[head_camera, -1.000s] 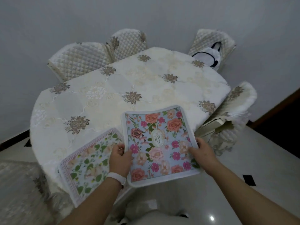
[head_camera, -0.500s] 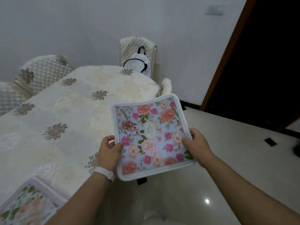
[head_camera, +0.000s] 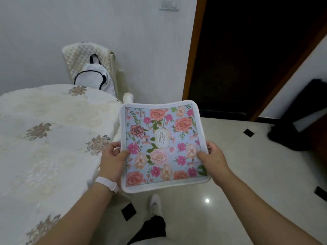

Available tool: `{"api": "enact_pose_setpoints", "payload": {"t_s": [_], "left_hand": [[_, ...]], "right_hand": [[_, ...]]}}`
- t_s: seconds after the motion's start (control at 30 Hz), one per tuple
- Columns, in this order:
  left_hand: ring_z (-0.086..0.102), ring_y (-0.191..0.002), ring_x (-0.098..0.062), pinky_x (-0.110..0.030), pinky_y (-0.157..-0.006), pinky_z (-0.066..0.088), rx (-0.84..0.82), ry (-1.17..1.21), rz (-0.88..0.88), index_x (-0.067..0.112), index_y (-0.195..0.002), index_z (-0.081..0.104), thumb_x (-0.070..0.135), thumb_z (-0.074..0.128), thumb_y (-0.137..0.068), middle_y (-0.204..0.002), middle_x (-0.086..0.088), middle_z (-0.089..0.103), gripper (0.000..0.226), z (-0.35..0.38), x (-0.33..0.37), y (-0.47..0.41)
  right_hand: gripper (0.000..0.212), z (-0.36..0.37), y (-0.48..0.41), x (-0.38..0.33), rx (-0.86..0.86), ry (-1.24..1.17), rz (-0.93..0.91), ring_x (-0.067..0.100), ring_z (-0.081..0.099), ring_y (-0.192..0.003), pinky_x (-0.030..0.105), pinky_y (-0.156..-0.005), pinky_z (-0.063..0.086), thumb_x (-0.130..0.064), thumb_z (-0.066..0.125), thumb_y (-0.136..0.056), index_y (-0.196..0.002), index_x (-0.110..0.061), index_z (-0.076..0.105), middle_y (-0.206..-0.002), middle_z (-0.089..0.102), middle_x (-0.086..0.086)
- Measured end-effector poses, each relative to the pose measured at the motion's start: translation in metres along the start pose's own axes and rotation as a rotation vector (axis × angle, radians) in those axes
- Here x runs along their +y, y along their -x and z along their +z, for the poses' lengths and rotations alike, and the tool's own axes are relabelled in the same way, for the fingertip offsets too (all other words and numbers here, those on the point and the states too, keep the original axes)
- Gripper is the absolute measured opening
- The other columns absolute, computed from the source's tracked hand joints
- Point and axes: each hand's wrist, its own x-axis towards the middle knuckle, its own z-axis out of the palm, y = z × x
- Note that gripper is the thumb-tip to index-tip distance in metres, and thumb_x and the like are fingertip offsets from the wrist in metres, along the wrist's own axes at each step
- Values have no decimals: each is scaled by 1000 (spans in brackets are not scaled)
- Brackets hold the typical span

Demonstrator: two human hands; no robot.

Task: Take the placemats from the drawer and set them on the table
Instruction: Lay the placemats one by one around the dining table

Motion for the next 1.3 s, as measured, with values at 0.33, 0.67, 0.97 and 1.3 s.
{"api": "enact_pose_setpoints", "payload": {"t_s": [0.33, 0.67, 0.97, 1.3], "left_hand": [[69, -63, -21, -36, -60, 58, -50, 5, -26, 12, -92, 53, -3, 59, -89, -86, -10, 70, 17, 114, 27, -137], [71, -60, -19, -37, -59, 56, -226, -4, -62, 14, -90, 53, 1, 60, -90, -82, -6, 71, 16, 246, 73, -233], [70, -69, -32, -46, -66, 59, -102, 12, -119, 14, -87, 49, 1, 60, -90, -86, -13, 71, 17, 349, 76, -289], [72, -68, -28, -44, -64, 58, 195, -23, 7, 14, -87, 50, 0, 62, -89, -89, -11, 73, 18, 412, 113, -321]], "right_hand": [[20, -21, -147, -36, 86, 47, 55, 25, 73, -83, 48, -78, 61, -7, 62, -90, -96, -26, 60, -97, 71, 3], [16, -81, -261, -71, 211, -19, 82, 21, 73, -79, 36, -66, 62, -12, 62, -93, -97, -26, 58, -98, 70, 3], [15, -131, -402, -70, 68, 8, 97, 24, 71, -81, 39, -66, 62, -10, 61, -93, -94, -25, 60, -97, 69, 6], [16, -150, -554, -129, -340, 69, -13, 16, 74, -79, 31, -63, 60, -11, 63, -93, -99, -25, 59, -97, 70, -1]]}}
